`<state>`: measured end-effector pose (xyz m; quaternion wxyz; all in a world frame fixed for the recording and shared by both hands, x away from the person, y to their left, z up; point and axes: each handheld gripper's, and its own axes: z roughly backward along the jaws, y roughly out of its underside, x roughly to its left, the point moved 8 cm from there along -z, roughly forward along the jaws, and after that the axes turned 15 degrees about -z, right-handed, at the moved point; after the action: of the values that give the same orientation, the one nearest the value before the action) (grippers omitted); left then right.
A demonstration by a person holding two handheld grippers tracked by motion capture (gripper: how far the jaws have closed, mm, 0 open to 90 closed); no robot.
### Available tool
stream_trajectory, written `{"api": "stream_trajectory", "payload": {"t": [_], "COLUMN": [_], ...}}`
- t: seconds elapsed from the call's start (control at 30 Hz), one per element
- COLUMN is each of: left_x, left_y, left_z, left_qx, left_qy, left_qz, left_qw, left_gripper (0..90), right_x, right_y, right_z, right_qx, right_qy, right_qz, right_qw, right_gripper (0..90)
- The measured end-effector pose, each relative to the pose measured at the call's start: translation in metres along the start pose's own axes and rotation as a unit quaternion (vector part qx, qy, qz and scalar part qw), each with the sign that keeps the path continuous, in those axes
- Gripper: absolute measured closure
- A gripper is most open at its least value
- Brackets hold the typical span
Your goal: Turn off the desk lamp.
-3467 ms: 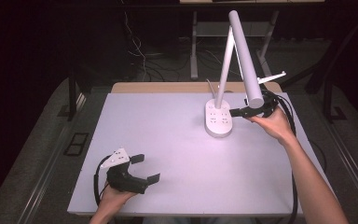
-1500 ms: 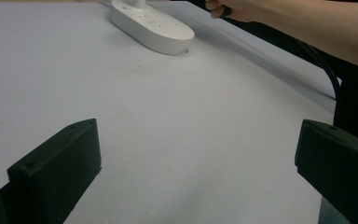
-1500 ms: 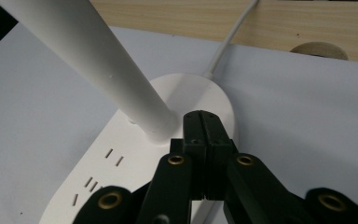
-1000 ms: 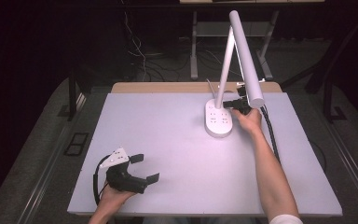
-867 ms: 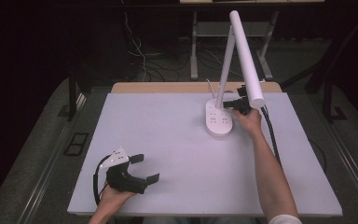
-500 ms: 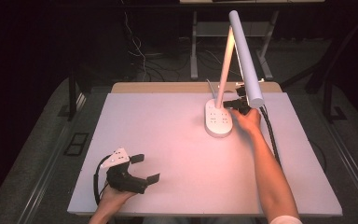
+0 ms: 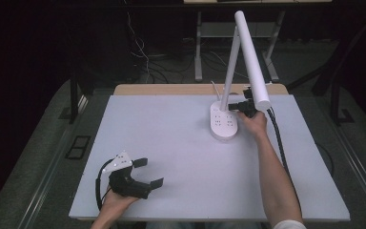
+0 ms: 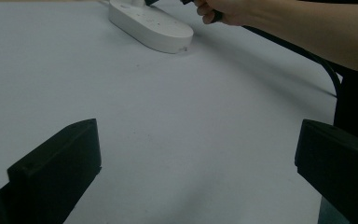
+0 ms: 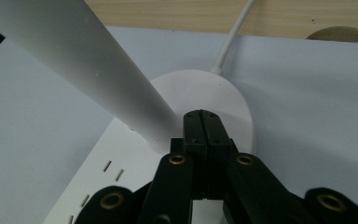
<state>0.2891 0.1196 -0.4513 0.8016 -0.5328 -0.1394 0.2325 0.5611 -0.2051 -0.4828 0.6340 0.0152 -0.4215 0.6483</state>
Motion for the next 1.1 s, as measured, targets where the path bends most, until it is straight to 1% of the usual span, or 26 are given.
{"api": "stream_trajectory", "payload": {"t": [0.07,0.13,0.2,0.23,0.27,0.37,0.43,0.63,0.67,0.7,0.73,0.87,0.93,0.97,1.03,1.1], "left_x": [0.0002,0.0002,0.0002,0.0004,0.0005,0.0006,0.0004,0.0003,0.0003,0.0004,0.0004,0.0006,0.0002,0.0,0.0,0.0003], "left_y": [-0.0001,-0.0002,-0.0002,-0.0001,0.0,-0.0003,-0.0005,-0.0001,-0.0001,-0.0001,-0.0001,0.0,-0.0001,-0.0002,-0.0002,-0.0001], "left_z": [0.0,0.0003,0.0004,0.0002,0.0,-0.0008,-0.0008,-0.0004,-0.0004,-0.0003,-0.0002,0.0,-0.0001,0.0,0.0,-0.0001], "left_qx": [0.0,0.0,0.0,0.0,0.0,-0.001,-0.001,0.0,0.0,0.0,0.0,0.0,0.0,0.0,0.0,0.0], "left_qy": [0.0,-0.001,0.0,0.0,0.0,0.0,0.0,0.001,0.001,0.001,0.001,0.0,0.001,0.001,0.001,0.001], "left_qz": [0.0,0.001,0.001,0.001,0.001,0.003,0.002,0.0,0.0,0.0,0.0,0.001,0.0,-0.001,-0.001,0.0], "left_qw": [1.0,1.0,1.0,1.0,1.0,1.0,1.0,1.0,1.0,1.0,1.0,1.0,1.0,1.0,1.0,1.0], "left_gripper": [0.0,0.0,0.0,0.0,0.0,0.0,0.0,0.0,0.0,0.0,0.0,0.0,0.0,0.0,0.0,0.0], "right_x": [0.0005,0.001,0.0019,0.0026,0.0025,0.004,0.0044,0.0038,0.004,0.0028,0.0022,0.0012,0.0012,0.0007,0.0011,0.0005], "right_y": [0.0001,-0.0004,-0.0006,-0.0001,-0.0005,0.0001,-0.0002,-0.0001,0.0,-0.0005,-0.0006,-0.0003,0.0001,0.0001,0.0017,0.0027], "right_z": [-0.0011,-0.0018,-0.0017,-0.0012,-0.0007,-0.0001,0.0,0.0002,0.0002,0.0,0.0,0.0001,-0.0001,-0.0004,-0.0006,-0.0002], "right_qx": [-0.003,-0.006,-0.009,-0.006,-0.006,-0.006,-0.007,-0.006,-0.005,-0.008,-0.008,-0.007,-0.011,-0.015,-0.02,-0.021], "right_qy": [0.005,0.013,0.019,0.025,0.034,0.037,0.035,0.031,0.028,0.025,0.02,0.013,0.015,0.016,0.016,0.007], "right_qz": [0.004,0.013,0.015,0.023,0.04,0.044,0.04,0.037,0.03,0.03,0.018,0.014,0.014,0.019,0.018,0.01], "right_qw": [1.0,0.9998,0.9997,0.9994,0.9986,0.9983,0.9986,0.9988,0.9991,0.9992,0.9996,0.9998,0.9997,0.9996,0.9995,0.9997], "right_gripper": [90.0,90.0,90.0,90.0,90.0,90.0,90.0,90.0,90.0,90.0,90.0,90.0,90.0,90.0,90.0,90.0]}}
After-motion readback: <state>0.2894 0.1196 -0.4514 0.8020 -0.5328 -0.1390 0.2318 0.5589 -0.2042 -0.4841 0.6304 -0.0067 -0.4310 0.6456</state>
